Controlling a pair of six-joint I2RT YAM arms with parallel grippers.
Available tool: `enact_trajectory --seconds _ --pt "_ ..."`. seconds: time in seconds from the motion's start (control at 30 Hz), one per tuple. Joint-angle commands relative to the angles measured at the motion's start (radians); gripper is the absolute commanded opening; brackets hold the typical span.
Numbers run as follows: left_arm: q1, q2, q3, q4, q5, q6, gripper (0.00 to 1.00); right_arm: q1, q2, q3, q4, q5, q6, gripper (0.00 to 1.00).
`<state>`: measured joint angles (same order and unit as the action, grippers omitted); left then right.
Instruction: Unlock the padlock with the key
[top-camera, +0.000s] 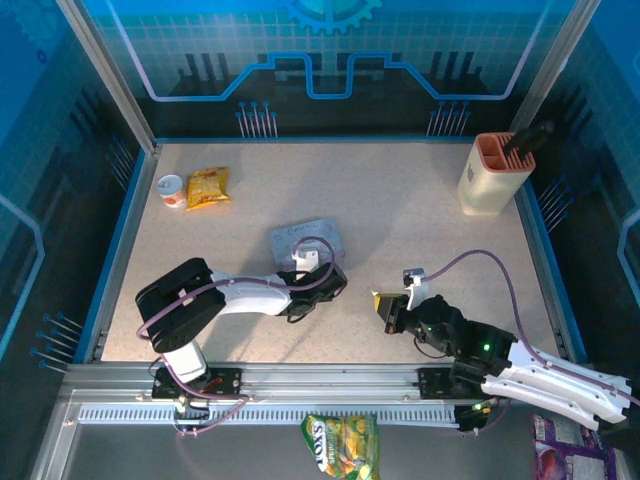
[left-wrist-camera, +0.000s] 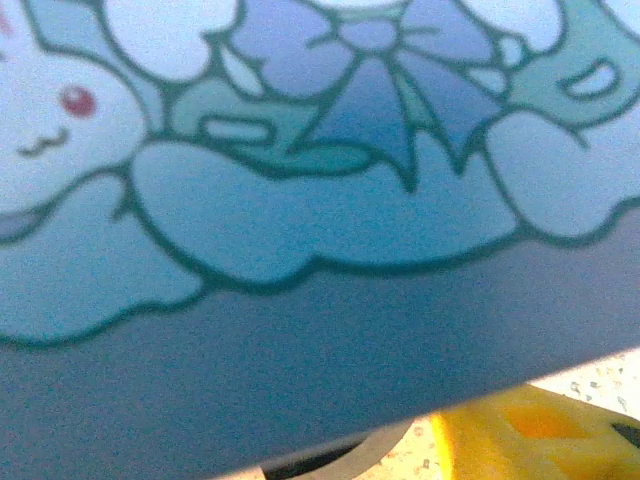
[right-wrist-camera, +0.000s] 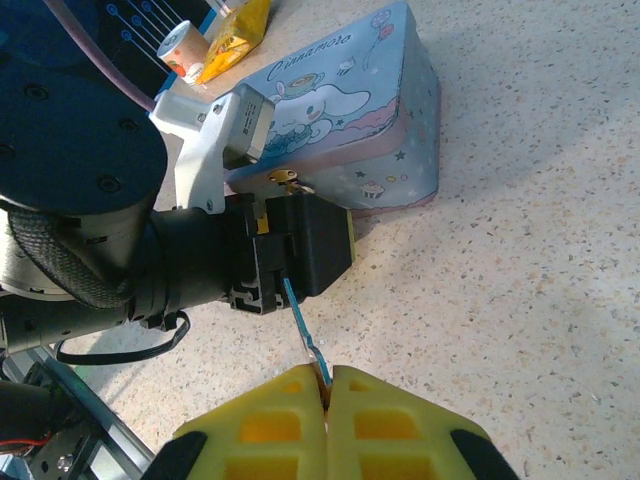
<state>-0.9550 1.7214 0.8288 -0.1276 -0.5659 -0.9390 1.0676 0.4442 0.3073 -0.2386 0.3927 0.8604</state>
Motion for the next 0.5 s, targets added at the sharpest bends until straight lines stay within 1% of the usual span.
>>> enact_trajectory --seconds 0.0,0.07,0.27,0.4,0.47 --pt "0.009 0.000 0.012 -0.085 -0.057 0.017 0.54 0.016 -0.019 -0.017 -0.002 0.032 0.021 0.00" --pt "0.007 -0.013 0.003 -0.102 -0.066 0.017 0.53 0.018 -0.024 -0.017 -0.003 0.032 0.024 0.00" --pt "0.005 -0.051 -0.039 -0.082 -0.055 0.021 0.52 0.020 -0.012 -0.015 0.007 0.034 0.019 0.00" --pt "0.005 -0.047 -0.035 -0.061 -0.052 0.037 0.48 0.020 0.015 -0.007 0.024 0.031 0.012 0.00" --pt "0.006 -0.042 -0.030 -0.054 -0.051 0.043 0.47 0.020 0.026 -0.002 0.031 0.028 0.010 0.00"
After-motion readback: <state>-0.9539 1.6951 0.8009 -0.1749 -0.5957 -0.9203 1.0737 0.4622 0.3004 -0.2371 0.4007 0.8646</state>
